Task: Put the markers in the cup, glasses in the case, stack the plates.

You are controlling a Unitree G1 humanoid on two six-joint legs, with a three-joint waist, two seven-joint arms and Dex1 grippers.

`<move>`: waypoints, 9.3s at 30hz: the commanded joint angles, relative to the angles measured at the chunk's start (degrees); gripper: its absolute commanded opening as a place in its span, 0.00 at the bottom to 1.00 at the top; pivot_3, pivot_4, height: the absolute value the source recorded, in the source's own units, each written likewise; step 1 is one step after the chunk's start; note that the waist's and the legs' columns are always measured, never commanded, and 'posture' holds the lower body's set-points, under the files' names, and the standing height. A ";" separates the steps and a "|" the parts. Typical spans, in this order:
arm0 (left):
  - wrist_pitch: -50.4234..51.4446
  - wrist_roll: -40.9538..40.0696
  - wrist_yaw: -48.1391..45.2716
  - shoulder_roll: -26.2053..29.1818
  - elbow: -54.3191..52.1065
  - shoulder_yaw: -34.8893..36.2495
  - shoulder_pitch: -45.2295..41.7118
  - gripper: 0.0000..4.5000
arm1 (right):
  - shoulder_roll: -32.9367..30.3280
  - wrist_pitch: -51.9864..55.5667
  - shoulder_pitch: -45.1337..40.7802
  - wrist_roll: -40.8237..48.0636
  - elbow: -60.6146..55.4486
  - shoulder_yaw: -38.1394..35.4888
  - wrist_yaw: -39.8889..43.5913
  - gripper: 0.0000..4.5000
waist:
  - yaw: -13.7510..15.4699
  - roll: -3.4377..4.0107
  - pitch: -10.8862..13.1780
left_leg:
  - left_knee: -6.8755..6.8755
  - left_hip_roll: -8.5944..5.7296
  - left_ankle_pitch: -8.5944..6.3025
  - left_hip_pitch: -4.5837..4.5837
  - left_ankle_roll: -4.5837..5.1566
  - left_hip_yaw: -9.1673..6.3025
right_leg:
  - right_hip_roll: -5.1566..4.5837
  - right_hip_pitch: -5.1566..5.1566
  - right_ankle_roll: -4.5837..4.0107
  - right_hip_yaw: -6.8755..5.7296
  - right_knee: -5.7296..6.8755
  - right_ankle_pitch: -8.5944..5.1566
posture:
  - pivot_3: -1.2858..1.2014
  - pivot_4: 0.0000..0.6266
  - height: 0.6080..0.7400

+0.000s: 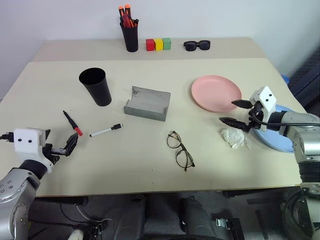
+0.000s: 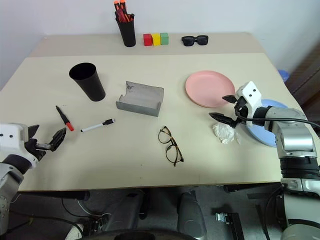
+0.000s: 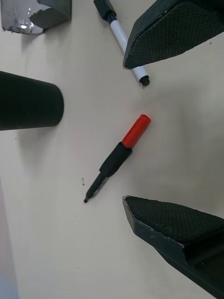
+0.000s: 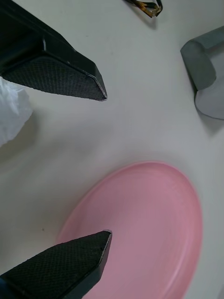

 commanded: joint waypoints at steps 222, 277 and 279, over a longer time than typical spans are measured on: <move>-22.70 26.02 -51.30 2.42 72.09 -50.63 -70.68 0.58 | 7.23 7.14 8.19 2.43 -38.74 12.23 -7.66 1.00 | -0.12 -0.21 -0.01 | 0.23 -0.12 0.18 0.01 -0.02 -0.04 | 0.27 -0.10 0.57 -0.07 0.68 0.27 | 0.52 0.24 1.00; -12.23 3.71 -50.16 19.77 6.85 -25.99 -20.82 0.64 | 14.06 55.35 1.39 21.17 -35.13 7.17 -21.99 1.00 | -0.02 -0.13 0.00 | 0.20 0.02 0.15 0.02 0.01 -0.23 | 0.10 -0.15 0.31 -0.02 0.61 0.14 | 0.52 0.24 1.00; -12.18 2.63 -49.41 19.82 4.84 -24.10 -17.50 0.64 | 14.21 56.99 0.96 21.71 -34.61 7.18 -22.20 1.00 | -0.08 -0.13 0.00 | 0.19 0.02 0.15 0.02 0.00 -0.23 | 0.10 -0.15 0.27 -0.03 0.60 0.11 | 0.52 0.24 1.00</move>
